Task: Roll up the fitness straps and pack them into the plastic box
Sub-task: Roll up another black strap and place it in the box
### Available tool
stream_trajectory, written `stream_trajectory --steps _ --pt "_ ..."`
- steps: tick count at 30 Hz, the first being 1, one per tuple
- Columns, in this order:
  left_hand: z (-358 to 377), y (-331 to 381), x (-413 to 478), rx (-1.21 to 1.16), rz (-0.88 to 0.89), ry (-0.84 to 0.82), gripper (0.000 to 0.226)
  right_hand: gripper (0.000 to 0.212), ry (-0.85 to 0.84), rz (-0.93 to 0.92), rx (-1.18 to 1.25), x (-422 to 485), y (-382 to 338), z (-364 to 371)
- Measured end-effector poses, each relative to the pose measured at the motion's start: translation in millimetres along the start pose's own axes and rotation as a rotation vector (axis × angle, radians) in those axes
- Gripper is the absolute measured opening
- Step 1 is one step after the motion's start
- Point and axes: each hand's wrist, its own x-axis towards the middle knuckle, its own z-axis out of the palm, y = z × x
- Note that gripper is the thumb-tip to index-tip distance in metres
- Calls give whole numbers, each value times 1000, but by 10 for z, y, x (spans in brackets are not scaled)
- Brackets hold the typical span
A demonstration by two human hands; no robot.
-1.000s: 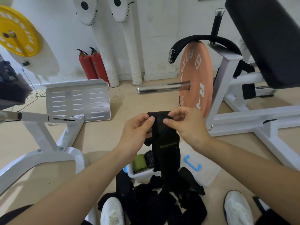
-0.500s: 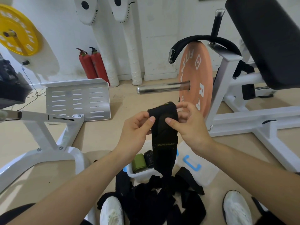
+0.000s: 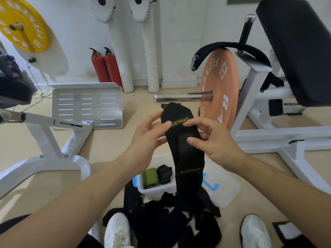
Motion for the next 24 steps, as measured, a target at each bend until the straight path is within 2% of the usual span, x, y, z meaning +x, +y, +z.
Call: stream_trajectory --steps 4,8,10,15,19,24 --pt "-64 101 76 17 69 10 38 35 -105 70 -14 -69 78 24" --pt "-97 116 68 98 143 101 28 28 -176 121 -59 -95 131 30" --pt "-88 117 47 104 152 108 22 27 -146 119 -86 -96 132 39" --pt "-25 68 -17 138 151 40 18 41 27 57 -37 -13 -18 46" --pt "26 73 -47 138 137 24 14 19 63 -47 -52 17 -71 88" --pt "-18 139 -7 207 225 93 8 11 31 -75 -96 30 -71 115"
